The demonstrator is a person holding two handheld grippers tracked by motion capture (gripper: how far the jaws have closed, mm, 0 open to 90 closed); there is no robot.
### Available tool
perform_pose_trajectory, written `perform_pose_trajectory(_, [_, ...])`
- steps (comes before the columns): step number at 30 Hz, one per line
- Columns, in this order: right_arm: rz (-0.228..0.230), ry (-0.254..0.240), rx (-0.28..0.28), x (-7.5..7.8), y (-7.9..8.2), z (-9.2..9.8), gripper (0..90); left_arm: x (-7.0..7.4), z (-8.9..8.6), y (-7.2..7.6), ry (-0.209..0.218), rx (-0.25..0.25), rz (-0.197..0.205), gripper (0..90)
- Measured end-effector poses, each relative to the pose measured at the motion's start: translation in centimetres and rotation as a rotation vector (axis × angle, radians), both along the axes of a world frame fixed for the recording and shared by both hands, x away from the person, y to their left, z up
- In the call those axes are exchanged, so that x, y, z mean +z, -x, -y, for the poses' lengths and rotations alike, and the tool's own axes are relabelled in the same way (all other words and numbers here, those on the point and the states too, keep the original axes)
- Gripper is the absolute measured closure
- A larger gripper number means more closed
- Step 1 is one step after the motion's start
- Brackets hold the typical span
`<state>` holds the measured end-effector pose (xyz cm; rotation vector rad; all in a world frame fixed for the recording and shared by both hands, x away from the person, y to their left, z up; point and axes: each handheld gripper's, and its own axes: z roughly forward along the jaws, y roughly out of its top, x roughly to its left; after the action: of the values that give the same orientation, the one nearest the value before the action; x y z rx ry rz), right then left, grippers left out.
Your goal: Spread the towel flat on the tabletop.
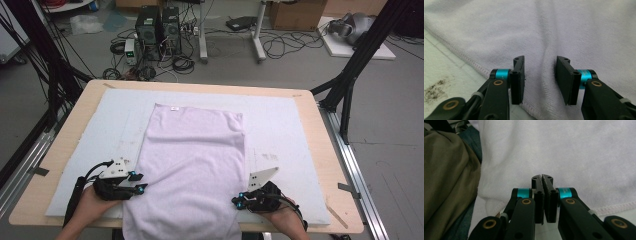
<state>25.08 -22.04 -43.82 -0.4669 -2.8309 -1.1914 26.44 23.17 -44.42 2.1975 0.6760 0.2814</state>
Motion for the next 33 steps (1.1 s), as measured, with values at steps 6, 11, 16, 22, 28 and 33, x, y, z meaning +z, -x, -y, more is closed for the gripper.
perform_pose_trajectory(6, [0.017,-0.023,-0.002,1.0,-0.2,-0.3,90.0,-0.1,0.0,0.0,0.007,-0.001,-0.002,59.6])
perform_pose_trajectory(11, [0.041,-0.020,0.027,1.7,-1.4,-2.3,90.0,0.0,0.0,0.0,0.006,-0.002,-0.003,59.6])
perform_pose_trajectory(16, [0.026,0.024,0.056,1.0,-3.0,-5.0,90.0,0.0,0.0,0.0,0.005,-0.004,-0.002,59.6])
perform_pose_trajectory(22, [0.028,0.059,0.062,0.3,-3.4,-6.1,89.4,-0.1,-0.1,-0.1,0.004,-0.009,-0.001,59.4])
perform_pose_trajectory(28, [0.096,-0.064,-0.010,2.2,-2.0,-3.2,80.2,-0.1,-0.1,0.0,0.005,-0.005,0.000,59.2])
perform_pose_trajectory(33, [0.126,-0.066,-0.021,2.5,0.1,-0.9,76.0,-0.1,0.0,0.0,0.004,-0.006,0.003,59.1])
